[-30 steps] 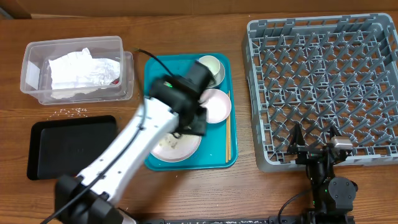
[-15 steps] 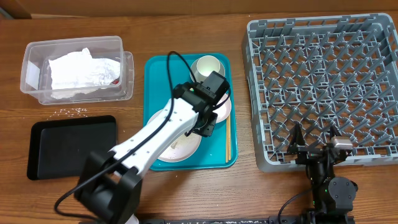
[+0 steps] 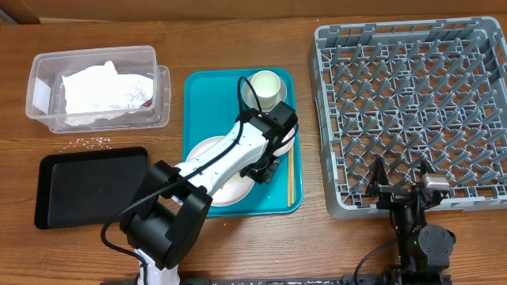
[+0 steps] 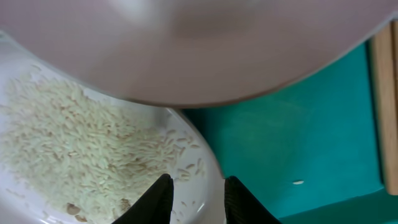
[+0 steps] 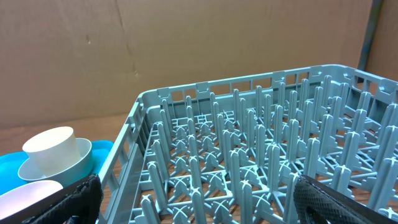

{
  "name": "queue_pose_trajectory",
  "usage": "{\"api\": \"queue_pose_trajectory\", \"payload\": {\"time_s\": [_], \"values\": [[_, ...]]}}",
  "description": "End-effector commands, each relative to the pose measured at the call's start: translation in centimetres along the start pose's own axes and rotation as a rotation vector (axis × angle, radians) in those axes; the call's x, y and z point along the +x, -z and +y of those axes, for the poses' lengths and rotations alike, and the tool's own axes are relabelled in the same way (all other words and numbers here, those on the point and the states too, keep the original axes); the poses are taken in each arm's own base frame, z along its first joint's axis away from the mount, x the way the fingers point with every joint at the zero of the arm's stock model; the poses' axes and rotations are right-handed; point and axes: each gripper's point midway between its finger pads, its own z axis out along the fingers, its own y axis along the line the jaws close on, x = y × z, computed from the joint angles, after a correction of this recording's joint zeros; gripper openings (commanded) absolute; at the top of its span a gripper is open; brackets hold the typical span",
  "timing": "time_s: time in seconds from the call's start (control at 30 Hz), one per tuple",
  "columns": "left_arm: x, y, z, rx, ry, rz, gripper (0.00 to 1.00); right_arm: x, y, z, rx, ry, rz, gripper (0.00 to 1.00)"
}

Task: Sort waste into correct bins and load items into the dishwasher
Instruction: 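Reach the left gripper to the white rice plate and grip its rim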

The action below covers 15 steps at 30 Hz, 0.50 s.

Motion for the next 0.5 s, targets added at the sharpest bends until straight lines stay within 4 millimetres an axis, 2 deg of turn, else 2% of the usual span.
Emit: {"api": "queue_pose_trajectory", "payload": {"time_s": [0.0, 0.23, 0.47], "values": [[1.3, -0.7, -2.0, 0.077, -0.041, 0.054, 0.3, 0.1, 0.0, 0.0, -0.002, 0.004, -0.005, 1.0], [2.3, -0.6, -2.8, 0.064, -0.006, 0.085, 0.38, 0.1, 0.0, 0.0, -0.002, 0.004, -0.006, 1.0], [2.2, -0.7, -0.7, -0.065, 0.181, 0.068, 0.37, 0.1, 0.0, 0.0, -0.002, 0.004, -0.006, 1.0]]}}
